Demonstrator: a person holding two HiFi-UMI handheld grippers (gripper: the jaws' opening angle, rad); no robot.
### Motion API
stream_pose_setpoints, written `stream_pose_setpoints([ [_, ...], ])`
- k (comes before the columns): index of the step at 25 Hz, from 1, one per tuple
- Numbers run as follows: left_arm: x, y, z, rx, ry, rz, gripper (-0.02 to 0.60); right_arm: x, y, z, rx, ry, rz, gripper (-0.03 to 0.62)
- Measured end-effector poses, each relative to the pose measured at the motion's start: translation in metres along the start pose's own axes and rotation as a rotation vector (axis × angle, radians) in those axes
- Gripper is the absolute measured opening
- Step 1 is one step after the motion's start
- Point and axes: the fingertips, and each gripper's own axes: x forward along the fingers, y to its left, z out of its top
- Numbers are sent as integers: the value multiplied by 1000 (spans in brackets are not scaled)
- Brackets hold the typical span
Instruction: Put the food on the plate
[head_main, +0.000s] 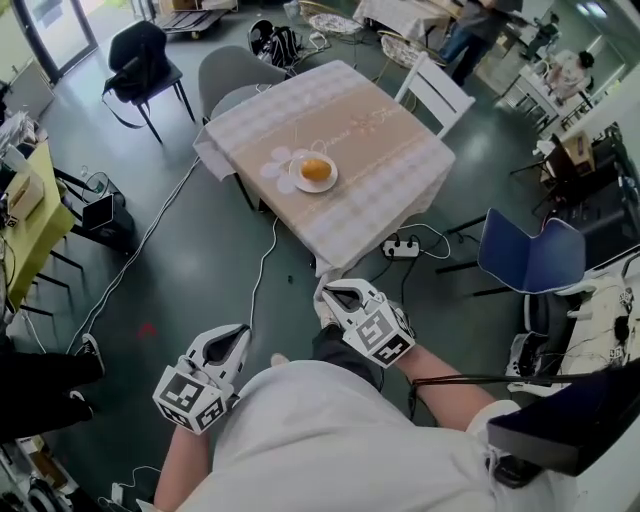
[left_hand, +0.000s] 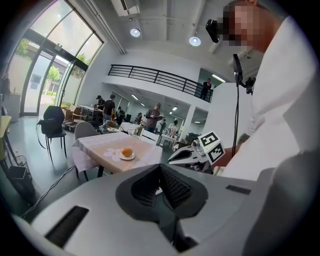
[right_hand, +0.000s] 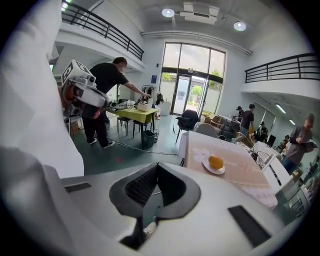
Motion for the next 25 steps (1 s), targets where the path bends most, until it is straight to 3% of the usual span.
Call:
stream_pose_setpoints([
  [11, -29, -16, -24, -4, 1, -7, 9, -16, 62, 11, -32, -39, 46, 12],
  [25, -31, -12, -25, -7, -11, -14, 9, -17, 73, 27, -55, -59, 53, 12],
])
